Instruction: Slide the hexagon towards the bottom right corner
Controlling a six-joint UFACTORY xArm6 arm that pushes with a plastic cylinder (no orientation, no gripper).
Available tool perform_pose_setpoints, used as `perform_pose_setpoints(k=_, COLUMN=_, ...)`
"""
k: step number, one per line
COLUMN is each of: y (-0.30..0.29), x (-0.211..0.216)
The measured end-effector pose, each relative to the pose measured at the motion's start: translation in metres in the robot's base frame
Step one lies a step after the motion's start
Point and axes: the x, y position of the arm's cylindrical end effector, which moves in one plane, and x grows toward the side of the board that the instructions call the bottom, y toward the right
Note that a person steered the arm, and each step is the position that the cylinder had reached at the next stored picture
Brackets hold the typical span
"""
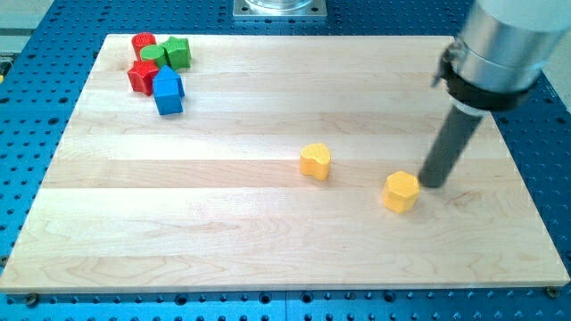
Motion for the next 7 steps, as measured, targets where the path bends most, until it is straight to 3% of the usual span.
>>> perform_pose_setpoints(k=2, y=-0.089, x=0.017)
perform_pose_setpoints(k=3, y=-0.031, x=0.042)
perform_pose_setpoints(k=4, y=-0.035, x=0.026)
perform_pose_setpoints(k=5, y=0.01, x=0.02)
perform_pose_setpoints(k=7, y=0.036, x=0.054)
